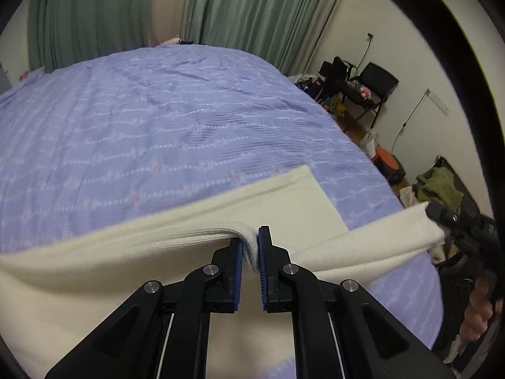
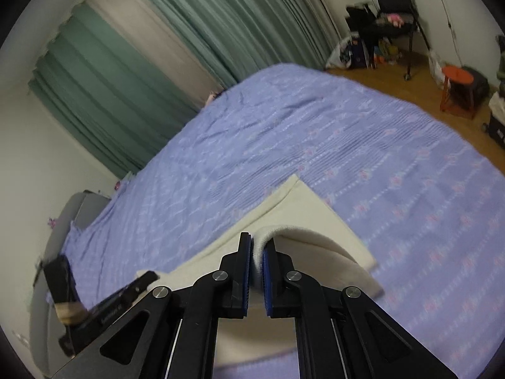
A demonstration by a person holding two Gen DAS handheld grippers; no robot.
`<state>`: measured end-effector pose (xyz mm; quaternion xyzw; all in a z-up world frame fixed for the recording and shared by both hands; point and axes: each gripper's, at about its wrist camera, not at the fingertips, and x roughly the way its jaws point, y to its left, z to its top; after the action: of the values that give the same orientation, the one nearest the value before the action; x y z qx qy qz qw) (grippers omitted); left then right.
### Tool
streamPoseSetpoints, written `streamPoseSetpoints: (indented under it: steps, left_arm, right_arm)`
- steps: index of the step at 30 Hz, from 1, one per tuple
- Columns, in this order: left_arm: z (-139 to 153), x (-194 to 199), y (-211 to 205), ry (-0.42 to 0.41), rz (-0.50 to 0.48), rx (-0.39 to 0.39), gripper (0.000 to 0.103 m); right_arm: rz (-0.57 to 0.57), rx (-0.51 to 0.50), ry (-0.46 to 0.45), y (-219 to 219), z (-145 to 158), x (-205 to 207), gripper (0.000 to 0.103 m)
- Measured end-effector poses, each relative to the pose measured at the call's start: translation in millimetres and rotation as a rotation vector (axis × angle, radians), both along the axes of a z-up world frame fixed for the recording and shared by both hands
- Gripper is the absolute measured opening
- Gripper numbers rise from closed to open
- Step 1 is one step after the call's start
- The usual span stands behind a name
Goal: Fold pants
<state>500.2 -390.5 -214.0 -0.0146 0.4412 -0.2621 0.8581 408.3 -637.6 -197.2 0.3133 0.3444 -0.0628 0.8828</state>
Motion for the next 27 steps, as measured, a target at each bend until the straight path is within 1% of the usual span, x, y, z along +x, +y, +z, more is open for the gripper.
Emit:
streamPoseSetpoints:
  steps: [4, 6, 10, 13, 15, 18, 19, 20, 21, 22, 23, 24, 25, 26, 27]
  left_arm:
    - [-23.9, 34.2, -17.3, 0.044, 0.01, 0.014, 0.011]
    - [-36.9, 48.5, -30.2, 0.05, 0.01, 0.039, 0.011]
    - [-56.4, 63.2, -37.4, 0.064, 0.02, 0.059, 0.011]
    - [-66.2, 73.0, -38.3, 0.074, 0.028, 0.074, 0.011]
    - [-73.0, 82.5, -40.4, 0.105, 0.042, 0.081, 0.014]
    - [-84.7, 97.8, -44.3, 0.184, 0.059, 0.093, 0.016]
    - [-85.9, 100.2, -46.1, 0.2, 0.063, 0.102, 0.016]
    - [-84.4, 99.8, -47.3, 0.203, 0.067, 0.112, 0.02]
    - [-80.0, 96.9, -48.0, 0.192, 0.063, 0.105, 0.026]
    - [-74.8, 93.5, -49.0, 0.181, 0.052, 0.089, 0.036]
    - [-69.6, 90.9, -49.1, 0.168, 0.047, 0.072, 0.052]
    - [-58.9, 85.4, -49.1, 0.117, 0.062, 0.072, 0.065]
    - [-49.4, 81.5, -48.2, 0.059, 0.083, 0.082, 0.084]
    - [-38.0, 75.3, -46.8, -0.007, 0.103, 0.083, 0.087]
    - [-26.5, 69.2, -46.2, -0.059, 0.105, 0.074, 0.087]
  right_arm:
    - [-0.012, 0.004, 0.054, -15.5, -17.9, 52.1, 0.008]
    - [-0.021, 0.009, 0.078, -25.0, -28.6, 64.2, 0.008]
    - [-0.021, 0.003, 0.116, -36.8, -47.8, 99.6, 0.007]
    - [-0.02, -0.01, 0.144, -40.1, -61.6, 117.7, 0.007]
    - [-0.019, -0.024, 0.172, -40.2, -70.9, 130.7, 0.007]
    - [-0.033, -0.036, 0.198, -43.6, -80.9, 144.9, 0.008]
    - [-0.037, -0.032, 0.206, -46.0, -82.7, 148.2, 0.015]
    - [-0.044, -0.026, 0.215, -48.2, -83.0, 150.6, 0.022]
    - [-0.059, -0.042, 0.205, -49.9, -79.0, 149.9, 0.041]
    - [-0.078, -0.07, 0.19, -51.5, -73.0, 147.3, 0.058]
    - [-0.101, -0.12, 0.152, -52.6, -61.3, 141.6, 0.064]
    - [-0.107, -0.155, 0.126, -52.9, -53.5, 138.2, 0.066]
    - [-0.109, -0.184, 0.116, -53.3, -46.3, 135.6, 0.066]
    - [-0.108, -0.215, 0.114, -54.0, -38.8, 132.5, 0.066]
    - [-0.104, -0.243, 0.105, -54.1, -31.3, 127.3, 0.066]
